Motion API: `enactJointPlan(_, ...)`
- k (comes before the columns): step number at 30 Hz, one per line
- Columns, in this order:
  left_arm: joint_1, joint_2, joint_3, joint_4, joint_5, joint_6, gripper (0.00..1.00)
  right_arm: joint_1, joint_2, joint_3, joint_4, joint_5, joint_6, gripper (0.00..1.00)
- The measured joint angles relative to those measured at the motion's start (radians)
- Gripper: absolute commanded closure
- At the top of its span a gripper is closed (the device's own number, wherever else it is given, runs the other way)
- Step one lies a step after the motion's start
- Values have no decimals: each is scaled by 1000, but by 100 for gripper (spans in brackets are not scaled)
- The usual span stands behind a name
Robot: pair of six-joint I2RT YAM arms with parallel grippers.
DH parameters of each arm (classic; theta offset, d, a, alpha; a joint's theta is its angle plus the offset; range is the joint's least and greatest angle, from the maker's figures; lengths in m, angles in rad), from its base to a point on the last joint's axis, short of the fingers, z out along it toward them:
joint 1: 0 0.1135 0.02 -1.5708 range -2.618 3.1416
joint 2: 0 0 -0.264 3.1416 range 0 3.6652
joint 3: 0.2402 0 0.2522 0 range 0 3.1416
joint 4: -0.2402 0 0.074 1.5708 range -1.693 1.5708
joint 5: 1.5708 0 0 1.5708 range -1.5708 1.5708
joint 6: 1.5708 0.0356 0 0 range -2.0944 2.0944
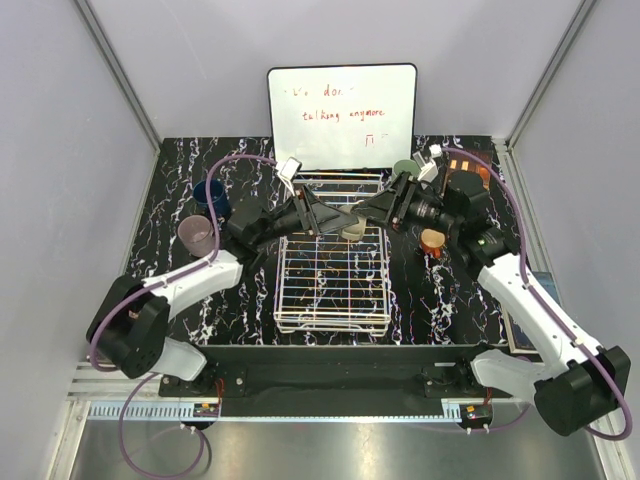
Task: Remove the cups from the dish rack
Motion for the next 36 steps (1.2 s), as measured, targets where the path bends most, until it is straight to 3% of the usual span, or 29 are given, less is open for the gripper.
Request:
enactJointPlan(7,0,51,0,70,19,-38,100,-2,53,12,50,-69,22,69)
enactJointPlan(10,1,68,0,100,31,-45,100,-3,57,14,55,-89,36,96)
enactJointPlan(11,1,72,0,114,36,-45,100,-3,58,14,56,-97,47,100)
enactJointPlan(12,1,77,0,129,39,-39,100,-3,58,14,55,-100,60,100)
enactJointPlan(15,3,91,2,150,51,-35,82,-3,57,14,45,-100,71,100)
enactJointPlan(16,4,95,4,149,58,-35,55,-3,56,14,40,-97,70,100)
enactJointPlan(17,5,99,10,143,65,-35,43,-5,53,14,34,-92,68,100)
enactJointPlan(19,7,103,25,116,82,-31,22,-5,41,14,4,-72,54,100)
enactJointPlan(22,8,99,43,36,95,-11,5,-5,10,18,-49,-34,5,100)
enactJointPlan(23,9,99,50,-7,96,-2,1,-5,-3,20,-69,-14,-20,100)
enactJointPlan(32,17,69,127,-351,74,122,1,-5,-41,24,-183,106,-121,100)
enactJointPlan(36,44,55,130,-483,6,163,1,-1,-52,85,-326,238,-187,100)
